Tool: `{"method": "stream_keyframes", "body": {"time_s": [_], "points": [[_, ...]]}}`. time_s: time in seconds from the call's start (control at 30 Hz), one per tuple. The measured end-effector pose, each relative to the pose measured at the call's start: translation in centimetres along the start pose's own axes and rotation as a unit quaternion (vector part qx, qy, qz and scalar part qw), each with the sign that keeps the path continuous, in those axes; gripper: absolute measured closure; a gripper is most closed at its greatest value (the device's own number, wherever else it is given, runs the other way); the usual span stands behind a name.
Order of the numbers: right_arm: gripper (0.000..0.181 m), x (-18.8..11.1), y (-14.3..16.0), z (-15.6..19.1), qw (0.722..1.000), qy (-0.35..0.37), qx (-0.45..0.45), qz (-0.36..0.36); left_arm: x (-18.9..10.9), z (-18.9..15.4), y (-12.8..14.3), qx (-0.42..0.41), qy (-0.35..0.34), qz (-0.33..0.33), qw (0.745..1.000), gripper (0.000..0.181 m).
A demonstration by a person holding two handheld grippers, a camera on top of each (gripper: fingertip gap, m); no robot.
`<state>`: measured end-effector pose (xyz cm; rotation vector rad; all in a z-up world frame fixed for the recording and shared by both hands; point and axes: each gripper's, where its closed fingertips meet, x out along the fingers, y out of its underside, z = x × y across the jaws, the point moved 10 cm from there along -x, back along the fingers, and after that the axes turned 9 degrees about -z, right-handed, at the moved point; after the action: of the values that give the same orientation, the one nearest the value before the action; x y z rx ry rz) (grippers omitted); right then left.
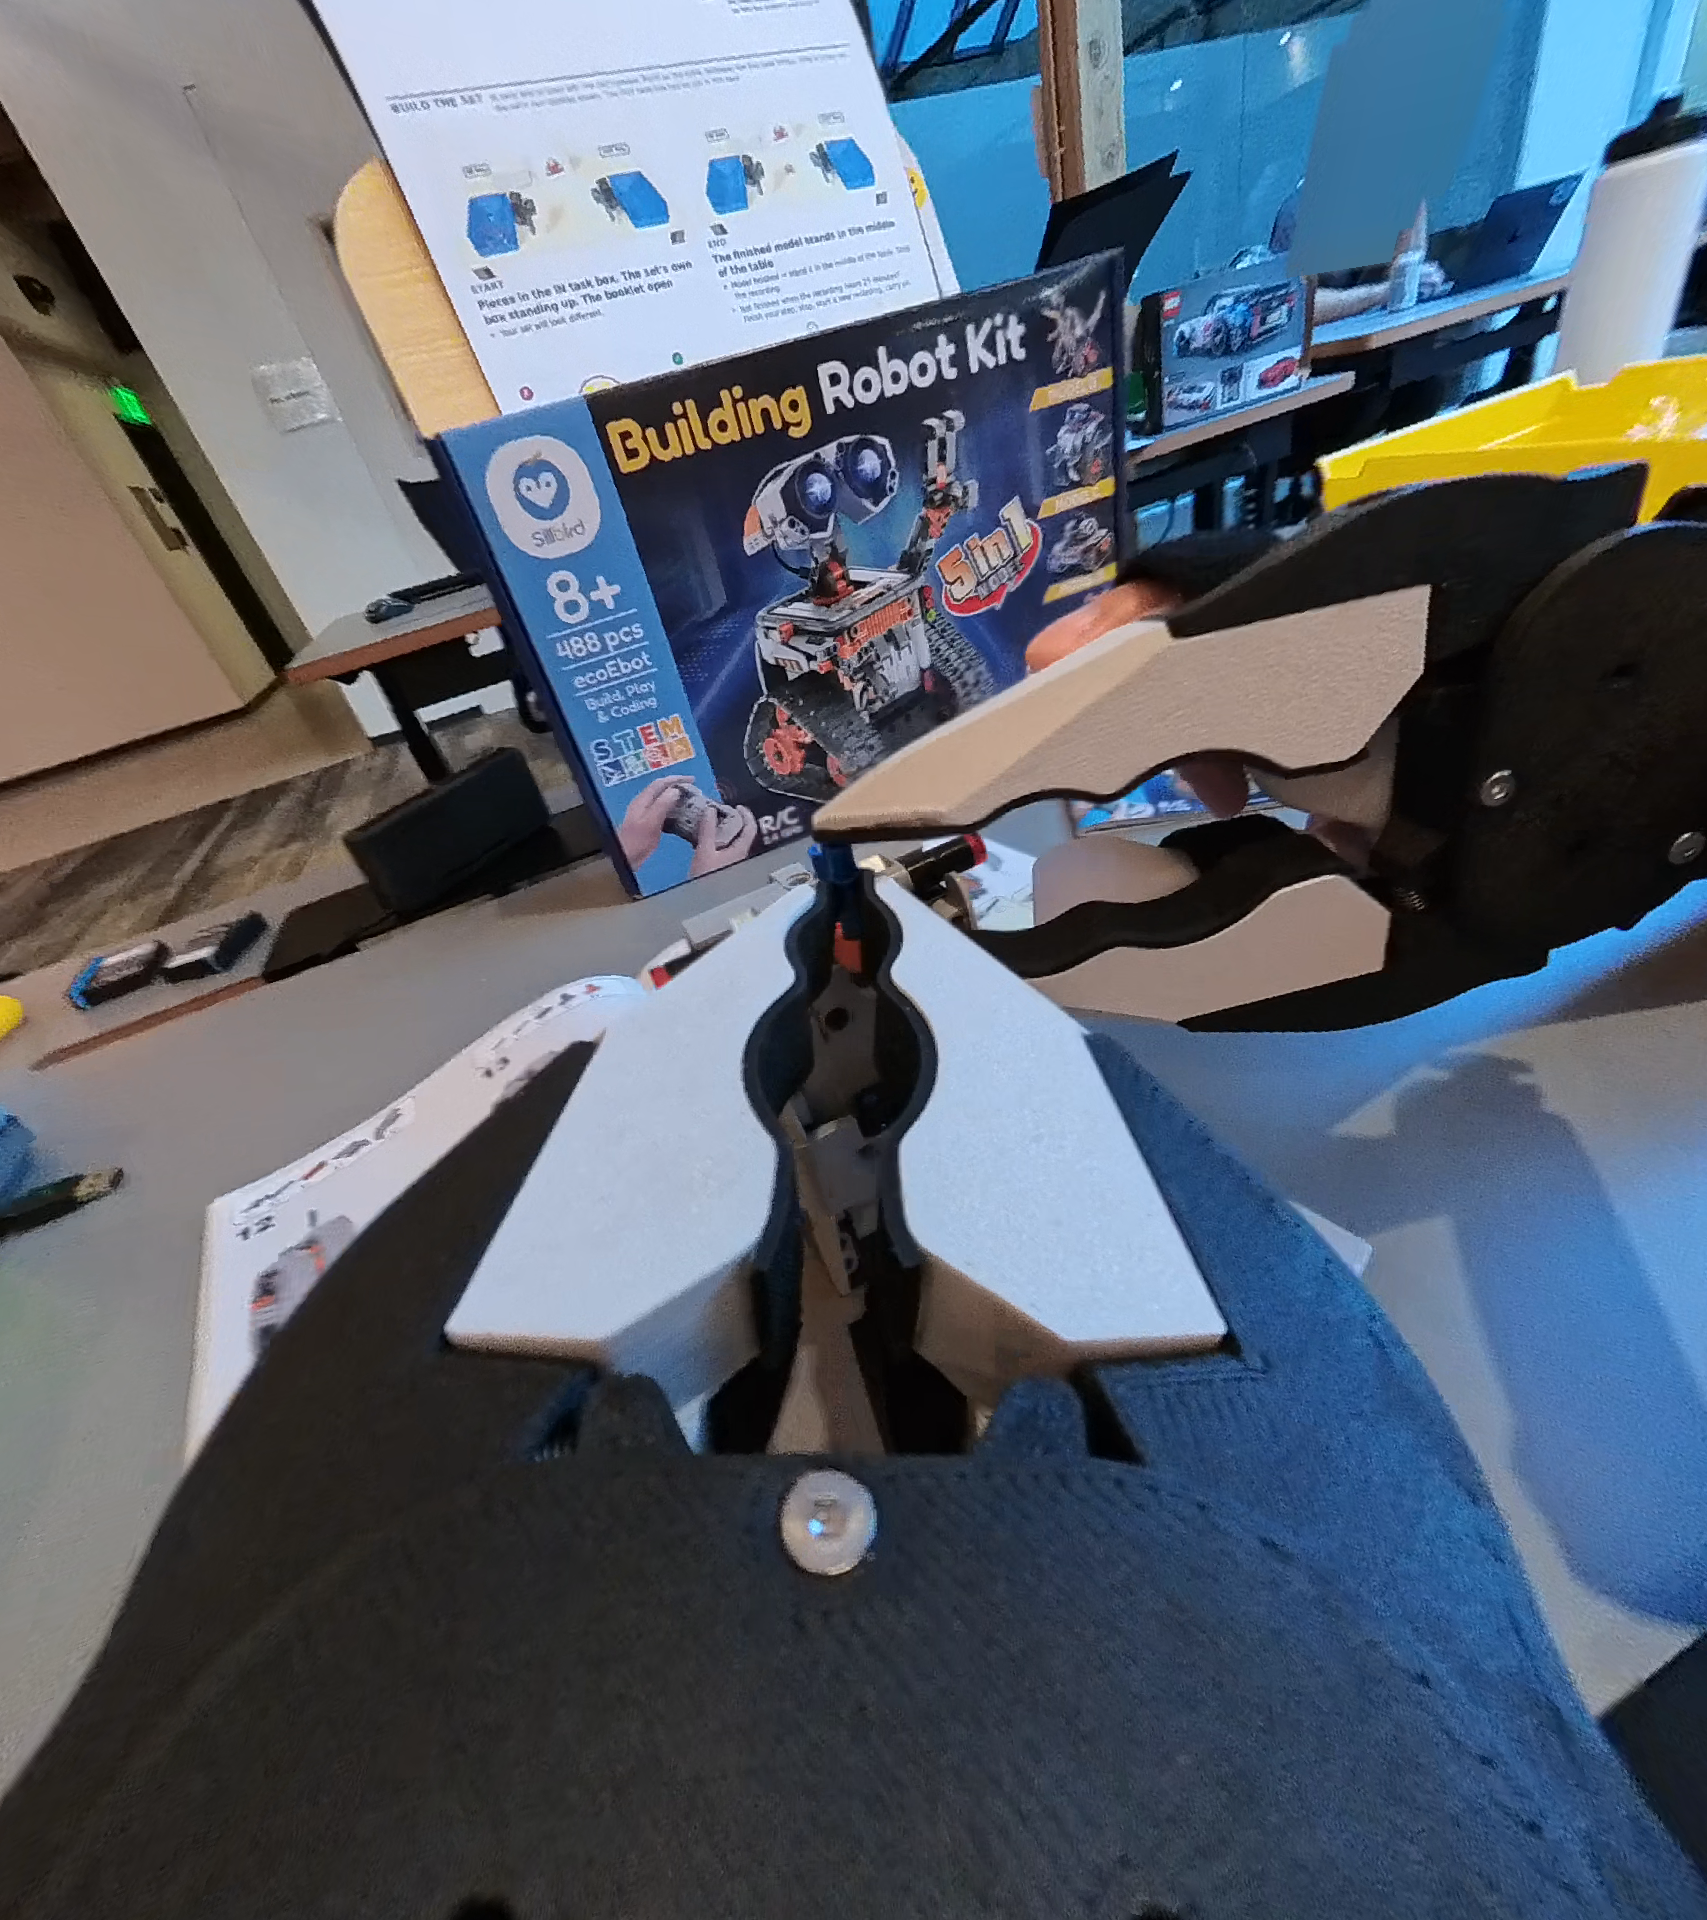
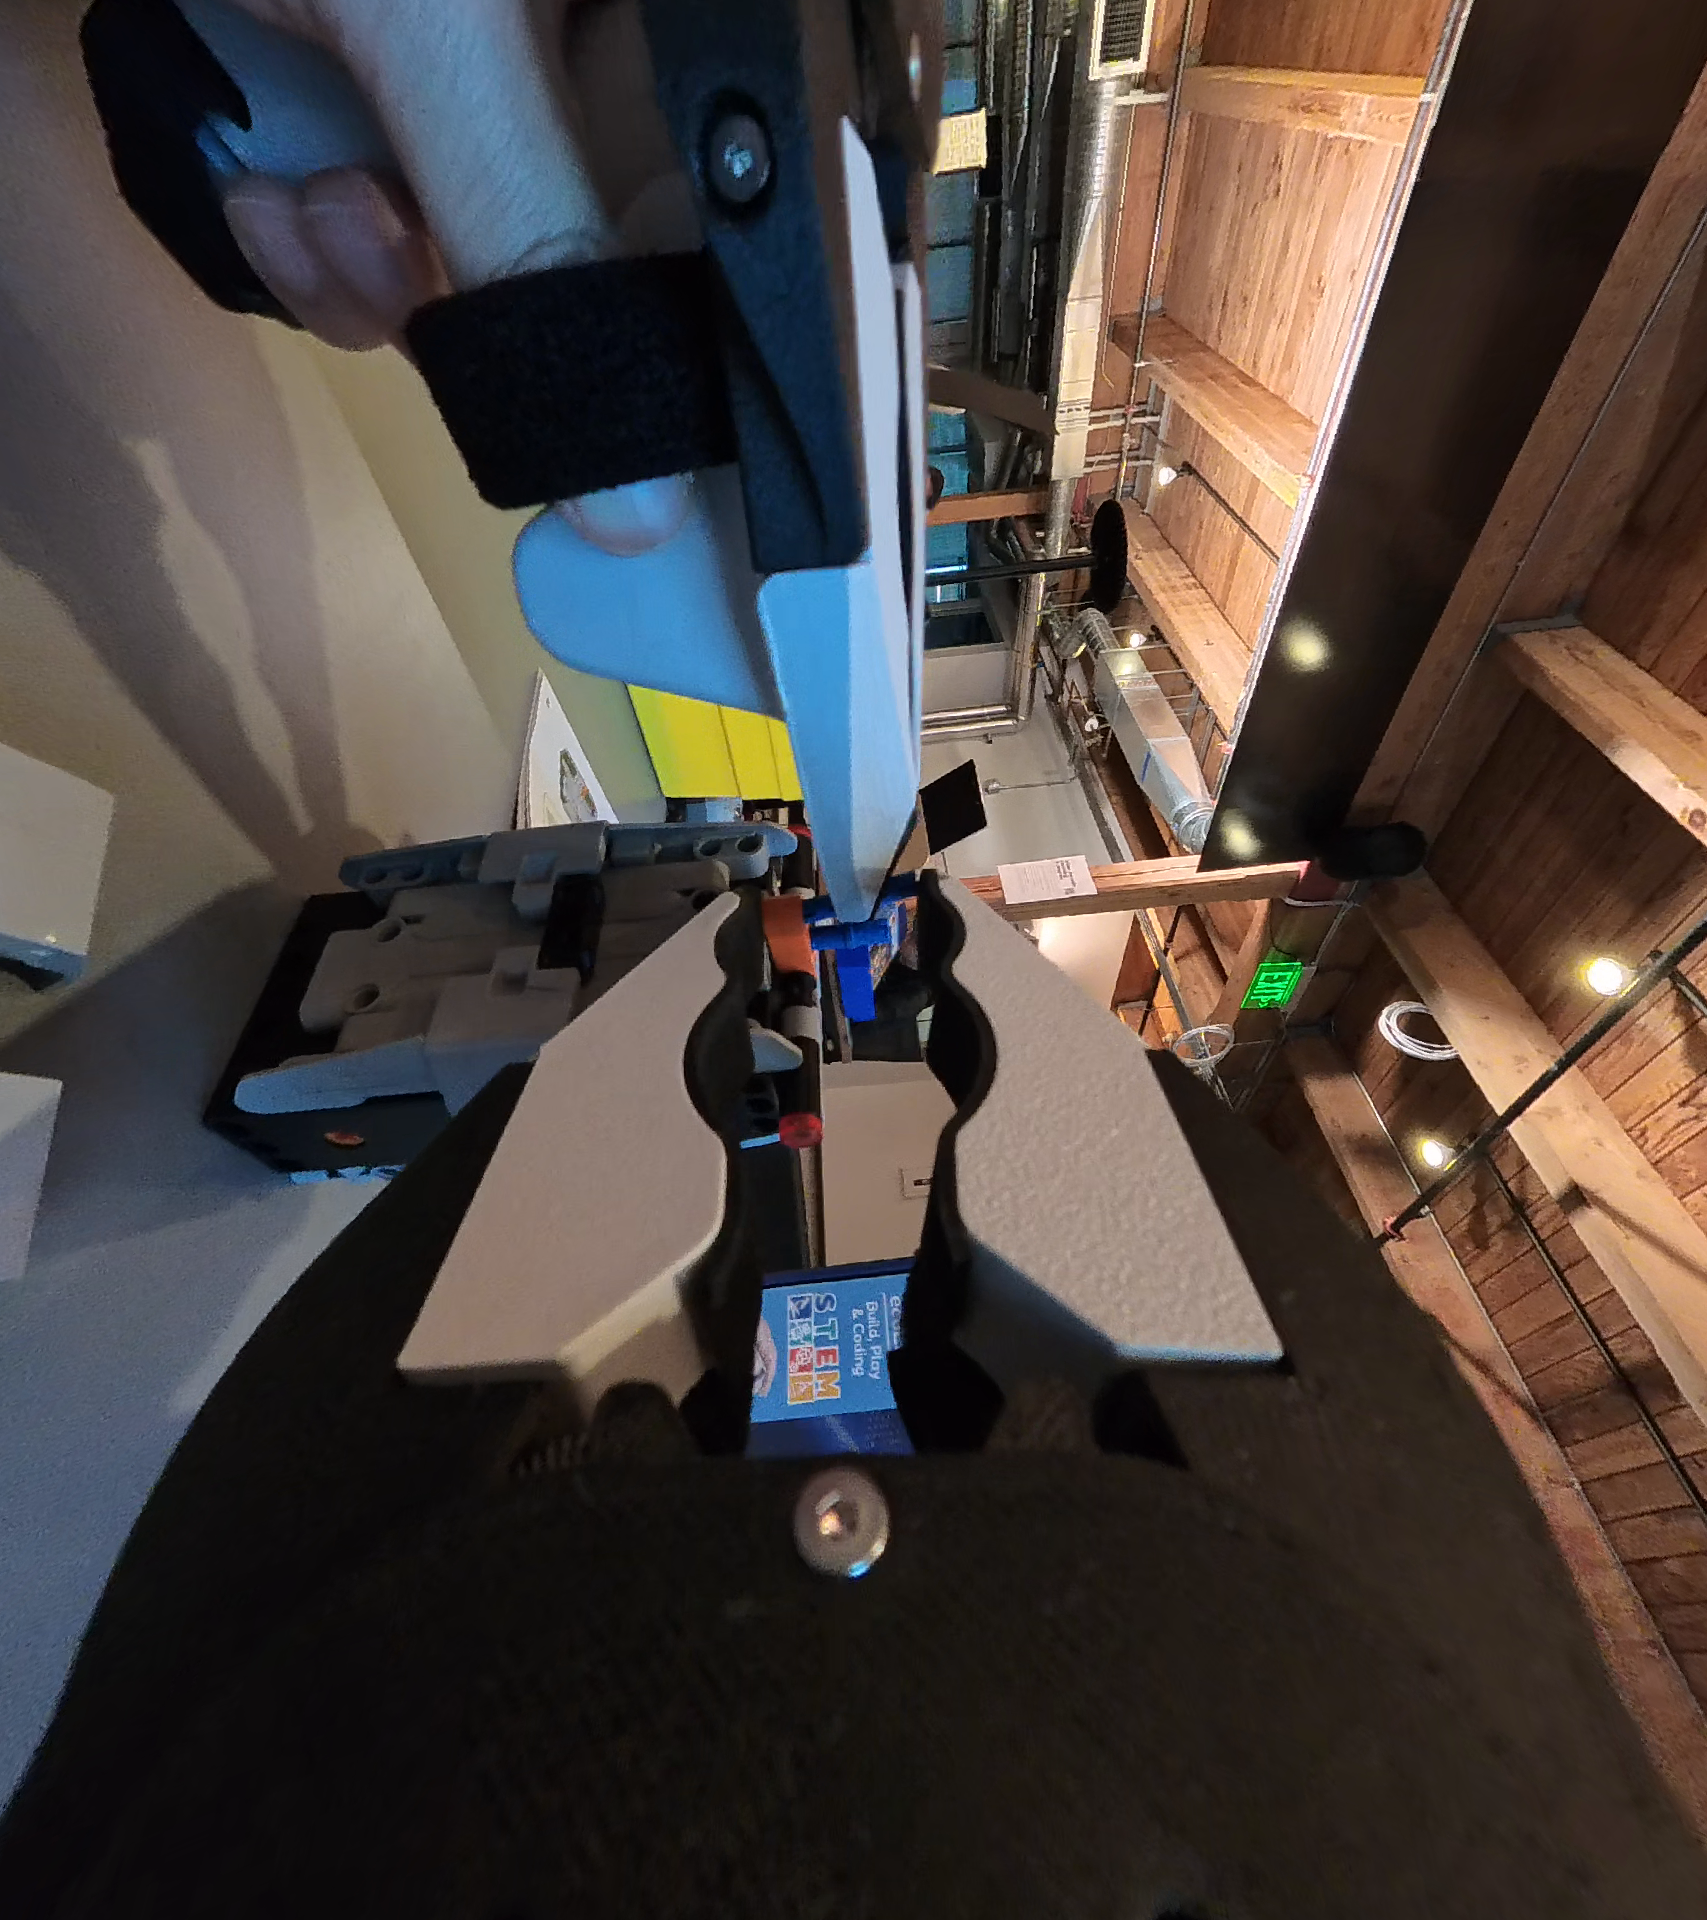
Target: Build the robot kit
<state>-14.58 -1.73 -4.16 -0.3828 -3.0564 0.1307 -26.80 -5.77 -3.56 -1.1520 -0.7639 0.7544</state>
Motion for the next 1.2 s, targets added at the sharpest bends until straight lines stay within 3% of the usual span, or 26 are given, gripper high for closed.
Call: {"method": "stream_keyframes", "body": {"time_s": [0.2, 0.37, 0.73, 1.2], "points": [[0.153, 0.0, 0.2, -0.2, 1.000, 0.004, 0.012, 0.005, -1.1, 0.4, -0.4, -0.024, 0.004, -0.037, 0.999, 0.177], [0.153, -0.1, 0.1, -0.1, 1.000, 0.005, 0.017, -0.004, -0.5, 0.7, -0.1, -0.039, 0.011, -0.019, 0.999, 0.172], [0.153, 0.0, 0.1, -0.1, 0.999, 0.002, 0.042, -0.002, 0.1, 1.0, -0.1, -0.069, 0.039, -0.011, 0.997, 0.178], [0.152, -0.1, -0.1, -0.2, 1.000, -0.010, 0.017, -0.004, -0.1, 0.6, 0.0, -0.037, 0.026, -0.012, 0.999, 0.179]]}}
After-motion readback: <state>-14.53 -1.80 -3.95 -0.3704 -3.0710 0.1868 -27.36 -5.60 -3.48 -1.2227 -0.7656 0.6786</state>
